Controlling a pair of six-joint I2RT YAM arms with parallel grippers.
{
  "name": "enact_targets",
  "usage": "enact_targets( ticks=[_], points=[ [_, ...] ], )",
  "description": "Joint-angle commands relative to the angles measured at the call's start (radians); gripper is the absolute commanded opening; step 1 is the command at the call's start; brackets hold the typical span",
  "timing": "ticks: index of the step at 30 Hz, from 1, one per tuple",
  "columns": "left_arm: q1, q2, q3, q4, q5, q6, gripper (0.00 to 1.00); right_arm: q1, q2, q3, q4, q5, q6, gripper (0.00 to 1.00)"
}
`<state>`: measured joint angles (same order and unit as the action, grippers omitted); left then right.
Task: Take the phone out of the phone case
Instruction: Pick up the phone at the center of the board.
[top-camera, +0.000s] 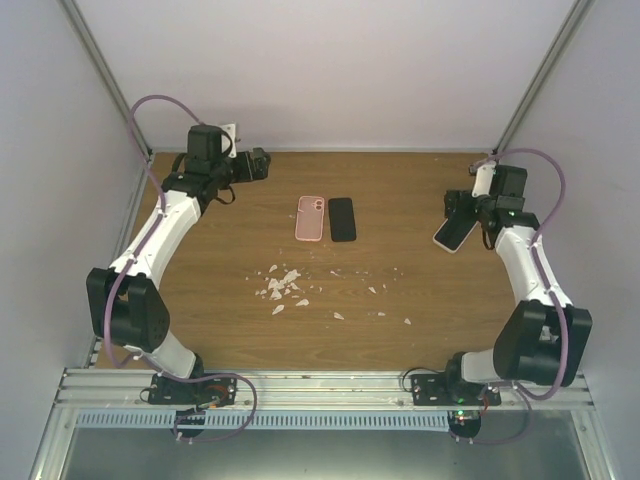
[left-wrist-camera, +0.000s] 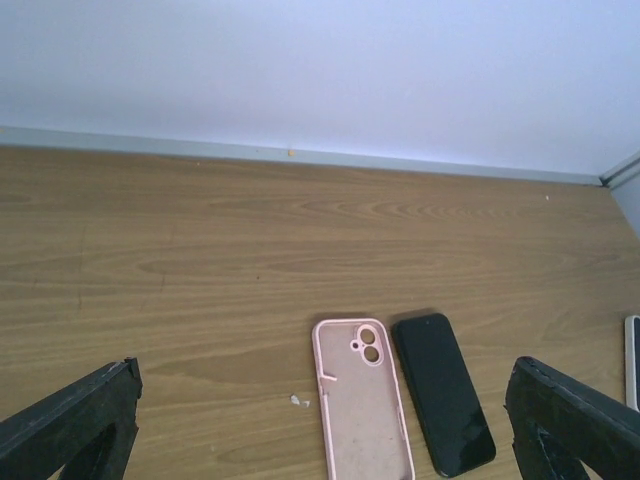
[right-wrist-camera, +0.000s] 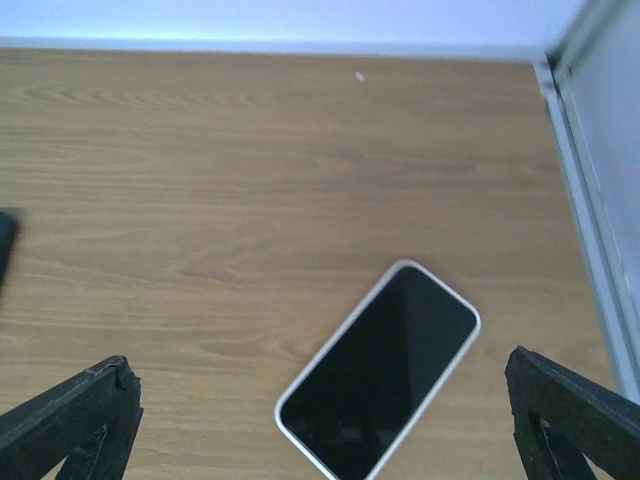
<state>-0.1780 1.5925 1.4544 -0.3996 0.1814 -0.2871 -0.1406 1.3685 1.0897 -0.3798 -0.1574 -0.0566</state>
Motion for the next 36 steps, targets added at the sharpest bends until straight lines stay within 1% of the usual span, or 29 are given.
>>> enact_targets(
  ticks=[1, 6, 10, 19, 28, 36],
  points=[
    [0.019, -0.032, -0.031, 0.056, 0.015, -0.007, 0.99, -0.053, 0.067, -0.01, -0.056, 0.079, 0.131, 1.0],
    [0.029, -0.06, -0.073, 0.078, 0.024, -0.025, 0.99, -0.118, 0.157, -0.003, -0.064, 0.092, 0.194, 1.0],
    [0.036, -0.072, -0.092, 0.09, 0.03, -0.034, 0.99, -0.147, 0.242, 0.018, -0.073, 0.061, 0.218, 1.0],
    [0.045, -0.069, -0.11, 0.101, 0.046, -0.047, 0.99, -0.148, 0.381, 0.068, -0.04, 0.041, 0.242, 1.0],
    [0.067, -0.054, -0.099, 0.095, 0.066, -0.062, 0.99, -0.148, 0.517, 0.143, -0.051, -0.035, 0.243, 1.0],
    [0.08, -0.051, -0.112, 0.098, 0.078, -0.077, 0.99, -0.136, 0.591, 0.189, -0.069, -0.052, 0.251, 1.0]
  ],
)
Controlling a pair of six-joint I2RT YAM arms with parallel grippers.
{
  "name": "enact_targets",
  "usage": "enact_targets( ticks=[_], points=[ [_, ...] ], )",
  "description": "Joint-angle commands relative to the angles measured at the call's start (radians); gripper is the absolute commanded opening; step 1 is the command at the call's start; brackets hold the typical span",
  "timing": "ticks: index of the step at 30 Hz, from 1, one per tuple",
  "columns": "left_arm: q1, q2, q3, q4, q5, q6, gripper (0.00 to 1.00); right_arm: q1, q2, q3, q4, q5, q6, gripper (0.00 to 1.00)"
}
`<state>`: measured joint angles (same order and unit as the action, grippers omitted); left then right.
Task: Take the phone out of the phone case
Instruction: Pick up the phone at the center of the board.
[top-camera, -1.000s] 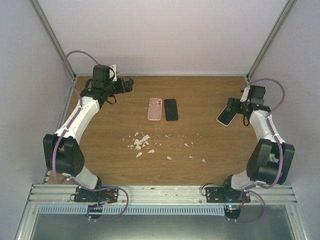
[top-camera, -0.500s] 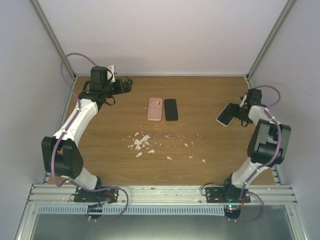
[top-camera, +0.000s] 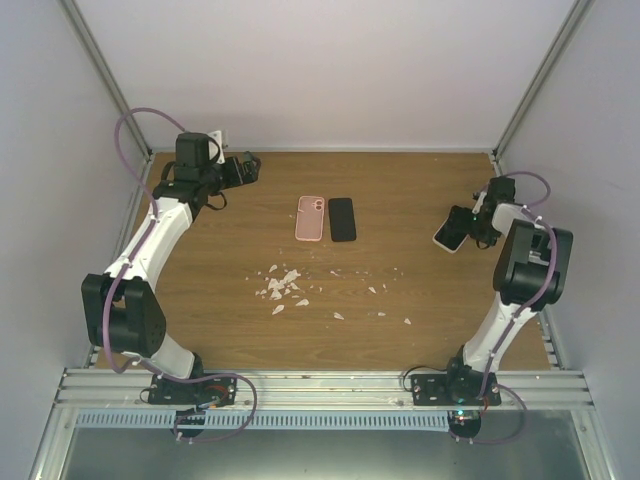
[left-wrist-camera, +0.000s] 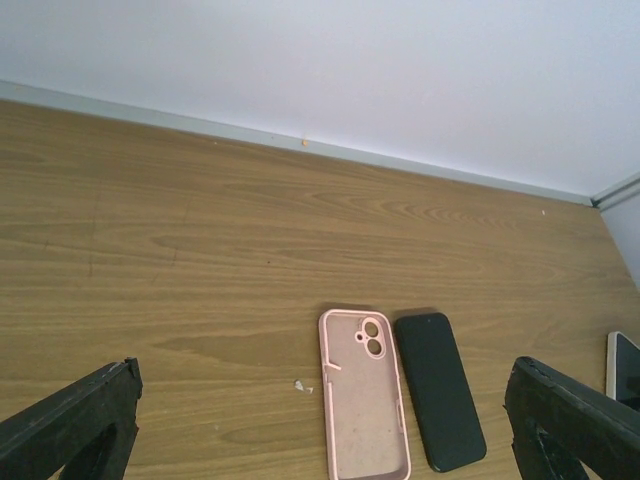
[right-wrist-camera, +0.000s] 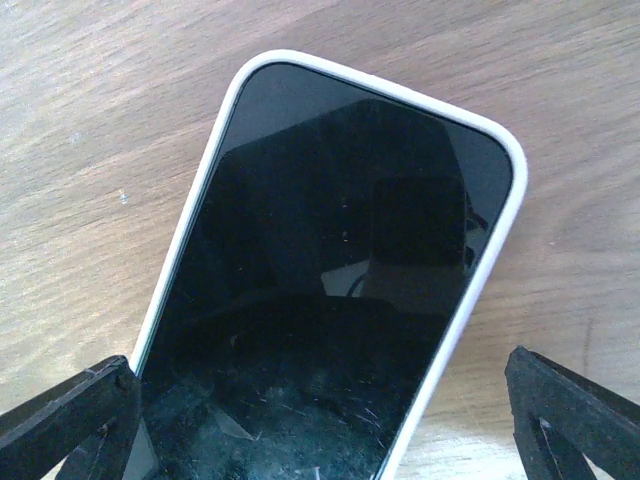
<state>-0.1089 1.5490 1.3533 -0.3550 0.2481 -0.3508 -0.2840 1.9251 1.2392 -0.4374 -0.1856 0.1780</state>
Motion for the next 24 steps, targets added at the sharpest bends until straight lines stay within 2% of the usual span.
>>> enact_targets(
  ticks=[1, 11, 24],
  points=[
    [0.013, -0.006, -0.011, 0.054, 0.013, -0.014, 0.99, 0.011, 0.042, 0.046, -0.013, -0.025, 0.017, 1.0],
    [0.017, -0.006, -0.023, 0.06, 0.033, -0.024, 0.99, 0.072, 0.121, 0.12, -0.03, -0.032, -0.03, 1.0],
    [0.017, -0.003, -0.032, 0.065, 0.038, -0.022, 0.99, 0.175, 0.146, 0.121, -0.038, 0.039, -0.296, 1.0]
  ],
)
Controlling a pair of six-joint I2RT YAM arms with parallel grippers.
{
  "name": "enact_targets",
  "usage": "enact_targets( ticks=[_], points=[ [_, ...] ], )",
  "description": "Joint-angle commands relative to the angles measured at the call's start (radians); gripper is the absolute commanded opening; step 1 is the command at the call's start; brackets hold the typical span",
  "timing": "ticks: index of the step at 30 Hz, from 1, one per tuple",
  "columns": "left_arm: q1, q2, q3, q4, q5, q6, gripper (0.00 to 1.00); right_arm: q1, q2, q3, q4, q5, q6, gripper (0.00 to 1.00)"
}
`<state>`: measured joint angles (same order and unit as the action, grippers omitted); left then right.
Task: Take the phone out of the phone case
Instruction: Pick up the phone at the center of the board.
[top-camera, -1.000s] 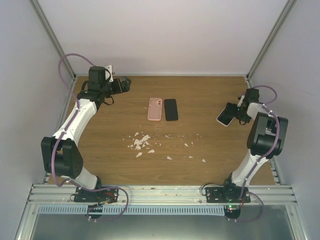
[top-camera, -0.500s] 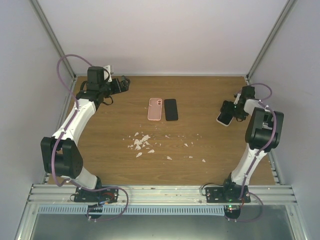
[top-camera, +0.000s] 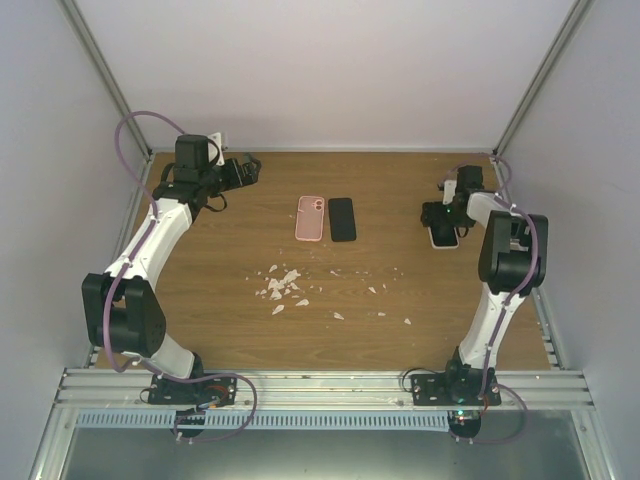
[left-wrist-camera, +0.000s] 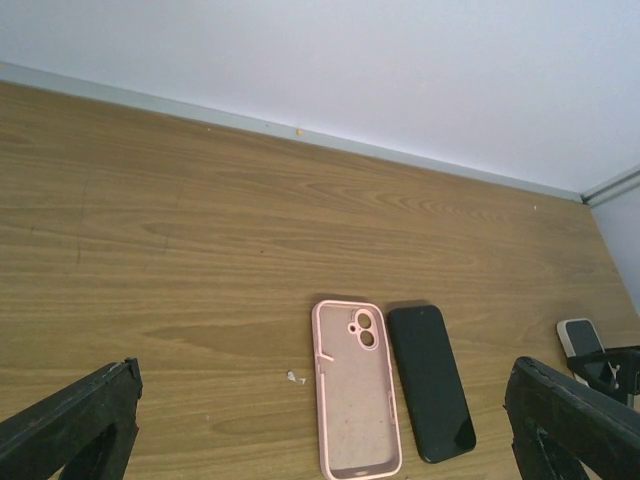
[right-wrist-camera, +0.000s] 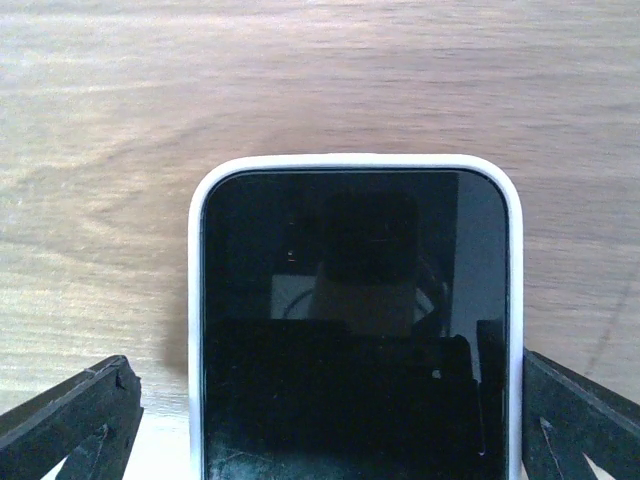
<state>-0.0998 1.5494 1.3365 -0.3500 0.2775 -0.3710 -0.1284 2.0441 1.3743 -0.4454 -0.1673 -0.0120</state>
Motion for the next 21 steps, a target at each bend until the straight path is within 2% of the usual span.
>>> enact_targets(
  ticks=[1, 13, 21],
  points=[
    [0.007, -0.004, -0.017, 0.063, 0.008, -0.002, 0.99, 0.023, 0.027, -0.02, -0.031, 0.033, -0.125, 1.0],
    [0.006, 0.003, -0.011, 0.064, 0.021, 0.003, 0.99, 0.027, 0.027, -0.093, -0.064, 0.083, -0.308, 0.9],
    [0.007, -0.007, -0.009, 0.066, 0.018, 0.006, 0.99, 0.027, 0.011, -0.09, -0.098, 0.013, -0.337, 0.7]
  ],
)
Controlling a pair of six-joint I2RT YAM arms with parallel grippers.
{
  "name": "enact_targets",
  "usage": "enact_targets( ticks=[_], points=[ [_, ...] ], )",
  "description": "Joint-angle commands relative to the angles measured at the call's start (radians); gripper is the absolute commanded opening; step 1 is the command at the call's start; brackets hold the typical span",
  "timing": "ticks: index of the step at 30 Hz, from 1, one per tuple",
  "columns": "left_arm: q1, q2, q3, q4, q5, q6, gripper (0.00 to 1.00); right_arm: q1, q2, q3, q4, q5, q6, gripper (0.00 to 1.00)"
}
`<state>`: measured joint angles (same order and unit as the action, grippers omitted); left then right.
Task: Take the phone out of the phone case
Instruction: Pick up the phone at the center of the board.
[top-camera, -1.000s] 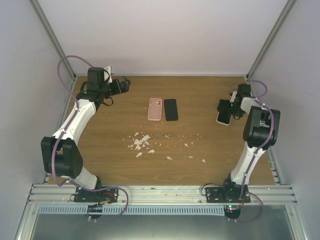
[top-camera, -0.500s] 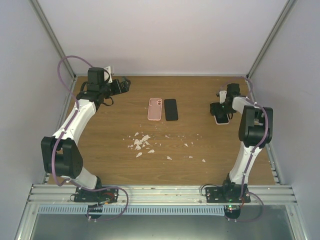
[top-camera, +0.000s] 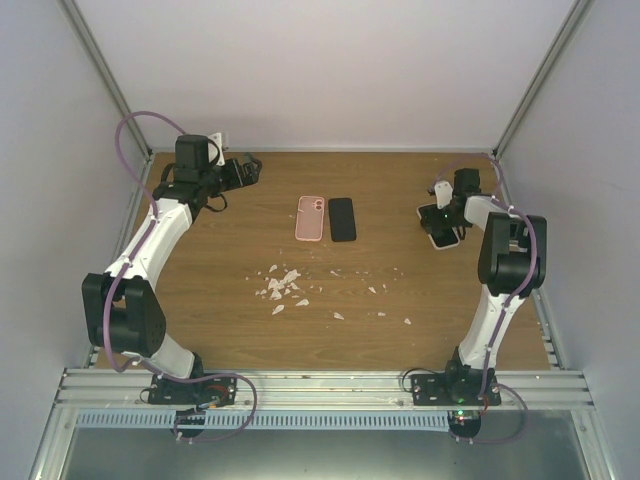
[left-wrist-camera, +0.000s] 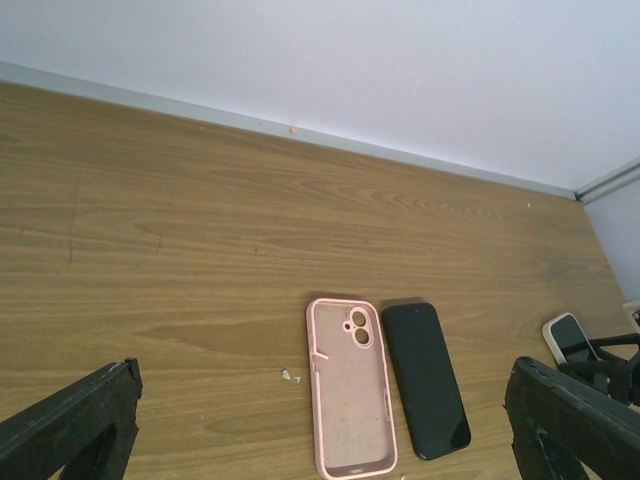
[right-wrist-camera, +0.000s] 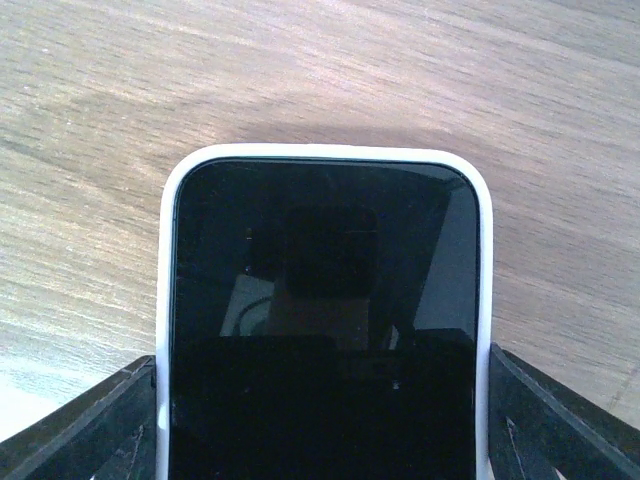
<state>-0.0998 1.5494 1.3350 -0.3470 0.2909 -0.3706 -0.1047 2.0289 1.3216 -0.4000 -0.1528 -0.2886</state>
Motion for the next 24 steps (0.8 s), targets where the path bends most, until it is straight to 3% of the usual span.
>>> enact_targets(
  ticks=[1, 12, 24],
  points=[
    [0.008, -0.009, -0.009, 0.063, 0.005, 0.007, 0.99, 0.003, 0.019, -0.035, -0.145, -0.012, -0.065, 0.68],
    [0.004, -0.008, -0.029, 0.097, 0.127, 0.048, 0.99, 0.053, -0.155, -0.096, -0.143, -0.095, -0.24, 0.64],
    [-0.042, 0.074, -0.049, 0.107, 0.409, 0.11, 0.99, 0.21, -0.381, -0.252, -0.105, -0.151, -0.439, 0.63]
  ],
)
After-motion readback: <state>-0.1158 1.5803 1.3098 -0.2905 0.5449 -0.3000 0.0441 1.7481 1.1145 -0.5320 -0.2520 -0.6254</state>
